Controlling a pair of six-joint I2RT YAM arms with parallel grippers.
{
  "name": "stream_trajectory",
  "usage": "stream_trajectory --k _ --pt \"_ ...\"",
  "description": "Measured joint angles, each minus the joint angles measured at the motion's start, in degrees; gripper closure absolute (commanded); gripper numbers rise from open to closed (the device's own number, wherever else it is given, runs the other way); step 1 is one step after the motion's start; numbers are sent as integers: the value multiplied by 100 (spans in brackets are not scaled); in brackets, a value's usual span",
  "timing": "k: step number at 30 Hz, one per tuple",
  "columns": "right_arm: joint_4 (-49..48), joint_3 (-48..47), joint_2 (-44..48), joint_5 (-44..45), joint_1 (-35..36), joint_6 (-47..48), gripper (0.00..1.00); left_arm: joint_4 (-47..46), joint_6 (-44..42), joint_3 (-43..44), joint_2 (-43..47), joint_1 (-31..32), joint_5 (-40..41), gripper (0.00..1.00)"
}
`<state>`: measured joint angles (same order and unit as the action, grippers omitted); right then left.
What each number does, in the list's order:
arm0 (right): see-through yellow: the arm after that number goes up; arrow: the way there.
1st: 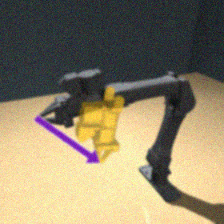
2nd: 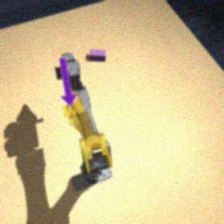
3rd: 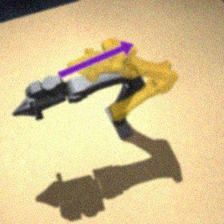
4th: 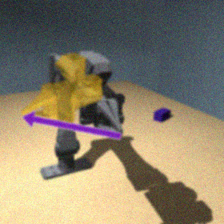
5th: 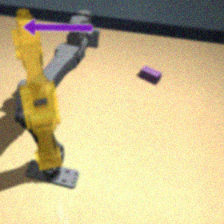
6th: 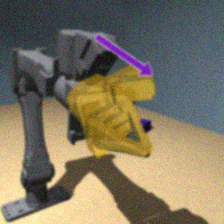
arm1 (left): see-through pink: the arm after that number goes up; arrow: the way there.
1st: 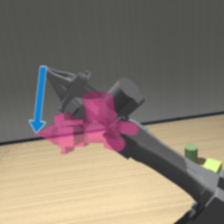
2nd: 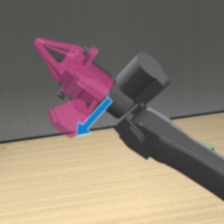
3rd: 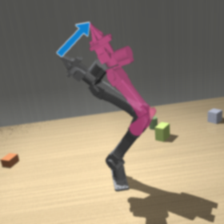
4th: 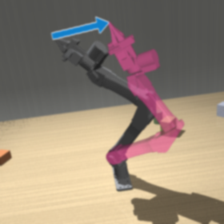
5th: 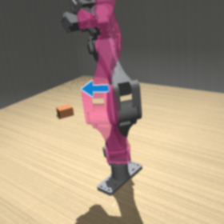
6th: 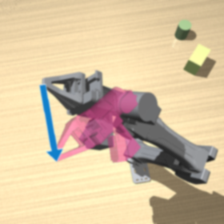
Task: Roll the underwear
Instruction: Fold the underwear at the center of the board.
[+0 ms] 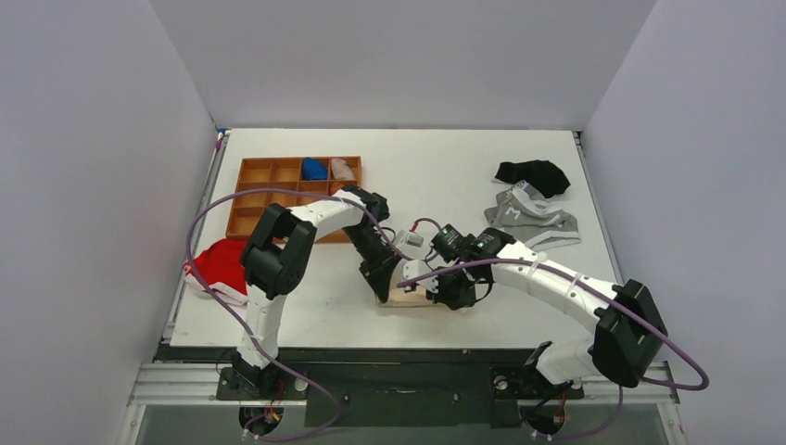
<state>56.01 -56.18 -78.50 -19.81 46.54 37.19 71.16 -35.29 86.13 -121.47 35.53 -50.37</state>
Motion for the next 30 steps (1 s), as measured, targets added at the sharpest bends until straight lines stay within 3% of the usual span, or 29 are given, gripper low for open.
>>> stream_trajectory --k 9,16,30 --pt "861 -651 -468 -525 -767 640 100 444 -63 492 39 -114 -107 100" --pt "1027 -901 -1043 -667 -1244 999 97 623 -96 1222 -422 -212 -146 100" --pt "1178 -1462 -1657 -894 -1998 1530 96 507 223 1633 -796 -365 -177 99"
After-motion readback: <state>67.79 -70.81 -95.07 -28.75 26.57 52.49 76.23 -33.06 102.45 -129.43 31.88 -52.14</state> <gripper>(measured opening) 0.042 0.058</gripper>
